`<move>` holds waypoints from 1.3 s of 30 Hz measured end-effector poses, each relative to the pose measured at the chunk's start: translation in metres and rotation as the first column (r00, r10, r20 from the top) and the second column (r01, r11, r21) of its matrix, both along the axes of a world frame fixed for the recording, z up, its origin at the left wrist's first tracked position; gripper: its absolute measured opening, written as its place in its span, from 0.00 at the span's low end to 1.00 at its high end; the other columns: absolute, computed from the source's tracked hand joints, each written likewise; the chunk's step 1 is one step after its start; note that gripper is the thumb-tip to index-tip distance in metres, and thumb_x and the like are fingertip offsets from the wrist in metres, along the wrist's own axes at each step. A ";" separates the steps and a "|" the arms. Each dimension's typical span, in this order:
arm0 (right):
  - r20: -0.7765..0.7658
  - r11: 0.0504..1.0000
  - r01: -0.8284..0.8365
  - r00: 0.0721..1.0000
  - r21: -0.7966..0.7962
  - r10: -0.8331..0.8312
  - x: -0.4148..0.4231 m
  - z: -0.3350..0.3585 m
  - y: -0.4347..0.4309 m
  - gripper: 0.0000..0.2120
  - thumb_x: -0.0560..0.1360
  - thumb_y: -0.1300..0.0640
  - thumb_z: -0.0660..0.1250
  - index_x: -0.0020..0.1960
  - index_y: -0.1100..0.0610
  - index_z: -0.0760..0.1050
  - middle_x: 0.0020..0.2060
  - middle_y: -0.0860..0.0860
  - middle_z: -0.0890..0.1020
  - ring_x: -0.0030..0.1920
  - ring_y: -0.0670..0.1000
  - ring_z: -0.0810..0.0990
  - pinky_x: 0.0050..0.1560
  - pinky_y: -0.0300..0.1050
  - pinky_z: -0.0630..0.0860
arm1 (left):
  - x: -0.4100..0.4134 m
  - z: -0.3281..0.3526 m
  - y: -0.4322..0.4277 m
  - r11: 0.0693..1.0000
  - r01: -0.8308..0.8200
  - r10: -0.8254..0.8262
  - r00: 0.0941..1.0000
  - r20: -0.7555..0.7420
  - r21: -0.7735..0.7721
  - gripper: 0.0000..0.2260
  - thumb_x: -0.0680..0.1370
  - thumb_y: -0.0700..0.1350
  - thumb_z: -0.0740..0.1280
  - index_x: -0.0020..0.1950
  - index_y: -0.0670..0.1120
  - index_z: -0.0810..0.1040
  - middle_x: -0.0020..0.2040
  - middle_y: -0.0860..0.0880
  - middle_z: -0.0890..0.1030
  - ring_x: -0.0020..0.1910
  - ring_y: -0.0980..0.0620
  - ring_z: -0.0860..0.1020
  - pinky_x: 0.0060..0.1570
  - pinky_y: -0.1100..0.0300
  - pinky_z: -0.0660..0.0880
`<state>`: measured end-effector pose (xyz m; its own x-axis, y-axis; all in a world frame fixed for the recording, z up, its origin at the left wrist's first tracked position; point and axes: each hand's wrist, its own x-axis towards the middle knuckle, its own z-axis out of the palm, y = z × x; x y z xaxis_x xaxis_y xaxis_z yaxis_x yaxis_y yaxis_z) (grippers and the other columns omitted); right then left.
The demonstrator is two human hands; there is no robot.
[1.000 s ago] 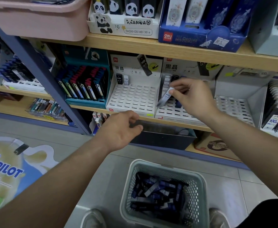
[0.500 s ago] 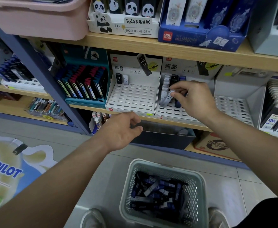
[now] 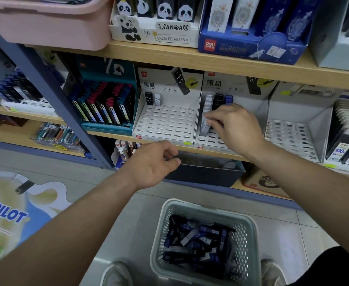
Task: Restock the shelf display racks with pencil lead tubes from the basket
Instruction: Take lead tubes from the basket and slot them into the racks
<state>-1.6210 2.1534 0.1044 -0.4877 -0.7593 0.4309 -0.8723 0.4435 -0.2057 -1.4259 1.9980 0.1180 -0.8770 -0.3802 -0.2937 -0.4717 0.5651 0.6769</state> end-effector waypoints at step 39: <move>0.498 0.691 -0.184 0.819 0.699 -0.286 0.152 -0.284 0.138 0.51 0.65 0.29 0.69 0.78 0.52 0.57 0.73 0.51 0.64 0.70 0.57 0.60 0.70 0.55 0.65 | 0.072 -0.248 0.115 0.949 0.316 -0.283 0.864 0.417 -0.011 0.34 0.74 0.50 0.73 0.77 0.47 0.63 0.71 0.45 0.70 0.69 0.43 0.71 0.67 0.49 0.70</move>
<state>-1.4689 2.2910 -0.1792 -0.4939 -0.6715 -0.5523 -0.6839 0.6923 -0.2302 -1.3539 2.1134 -0.1298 -0.7626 -0.1541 -0.6282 -0.4945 0.7649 0.4127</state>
